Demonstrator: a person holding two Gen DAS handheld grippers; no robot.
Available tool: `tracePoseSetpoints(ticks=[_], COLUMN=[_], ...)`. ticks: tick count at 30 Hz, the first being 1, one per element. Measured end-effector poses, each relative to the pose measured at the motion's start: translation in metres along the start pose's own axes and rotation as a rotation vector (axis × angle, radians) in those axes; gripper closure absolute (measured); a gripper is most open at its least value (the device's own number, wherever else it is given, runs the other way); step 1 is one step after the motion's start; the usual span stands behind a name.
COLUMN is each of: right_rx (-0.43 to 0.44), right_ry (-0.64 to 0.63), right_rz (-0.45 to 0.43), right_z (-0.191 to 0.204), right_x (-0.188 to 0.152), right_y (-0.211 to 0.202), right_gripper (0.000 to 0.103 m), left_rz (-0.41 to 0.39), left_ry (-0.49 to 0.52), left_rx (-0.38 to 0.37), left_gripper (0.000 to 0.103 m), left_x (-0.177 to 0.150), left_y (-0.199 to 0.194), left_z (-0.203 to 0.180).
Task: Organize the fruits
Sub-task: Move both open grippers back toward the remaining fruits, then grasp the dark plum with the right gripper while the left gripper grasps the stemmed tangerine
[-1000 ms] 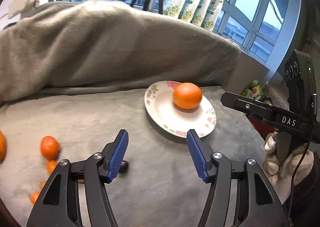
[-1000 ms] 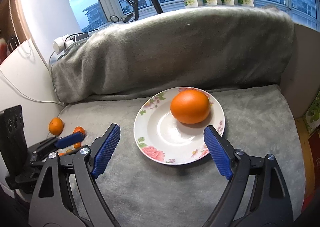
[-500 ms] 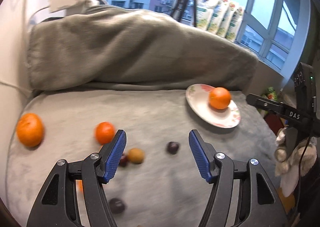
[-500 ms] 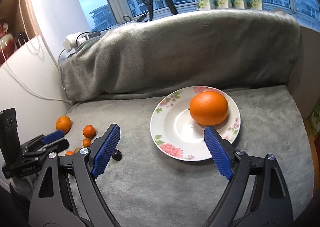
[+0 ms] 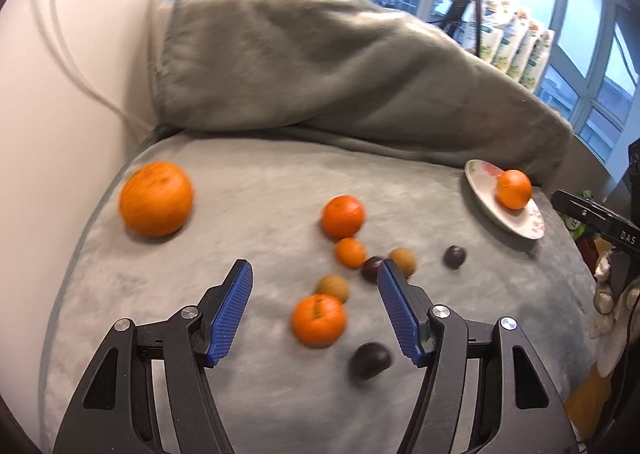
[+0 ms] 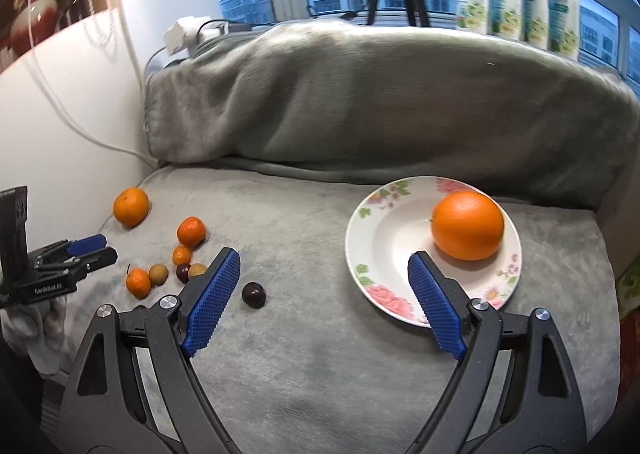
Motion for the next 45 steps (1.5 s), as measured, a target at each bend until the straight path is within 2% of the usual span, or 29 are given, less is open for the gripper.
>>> tracePoseSetpoints(ticks=[4, 9, 18, 20, 25, 33, 35, 45], right_rx=[0.022, 0.045, 0.074, 0.085, 0.102, 0.123, 0.13, 0.135], right_ry=[-0.017, -0.038, -0.073, -0.084, -0.127, -0.162, -0.159, -0.168], right_rz=[0.016, 0.039, 0.08, 0.094, 0.13, 0.181, 0.193, 0.231], right_z=[0.011, 0.022, 0.038, 0.042, 0.055, 0.065, 0.066, 0.069], right_x=[-0.003, -0.007, -0.017, -0.02, -0.028, -0.036, -0.037, -0.039], right_y=[0.009, 0.019, 0.038, 0.043, 0.057, 0.078, 0.084, 0.101], right_gripper=[0.015, 0.015, 0.015, 0.021, 0.024, 0.037, 0.046, 0.053], left_rz=[0.008, 0.02, 0.055, 0.066, 0.088, 0.1, 0.103, 0.126], left_ry=[-0.032, -0.067, -0.08, -0.069, -0.059, -0.053, -0.054, -0.051], left_rx=[0.004, -0.011, -0.053, -0.062, -0.067, -0.063, -0.064, -0.052], left_gripper=[0.039, 0.046, 0.052, 0.052, 0.053, 0.054, 0.055, 0.063], left_x=[-0.006, -0.013, -0.032, -0.036, -0.041, -0.04, -0.039, -0.042], left_y=[0.001, 0.0, 0.001, 0.003, 0.013, 0.024, 0.026, 0.038], left_z=[0.015, 0.026, 0.02, 0.015, 0.008, 0.004, 0.004, 0.007])
Point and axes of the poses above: each gripper's, at about its wrist camera, not at the fingertips, and y roughly the way its jaws point, z to its left, x to its top, the point moved 7 cm from there along y, roughly the way its jaws point, and after that the axes turned 8 degrees about -y, right-handed, at the moved point
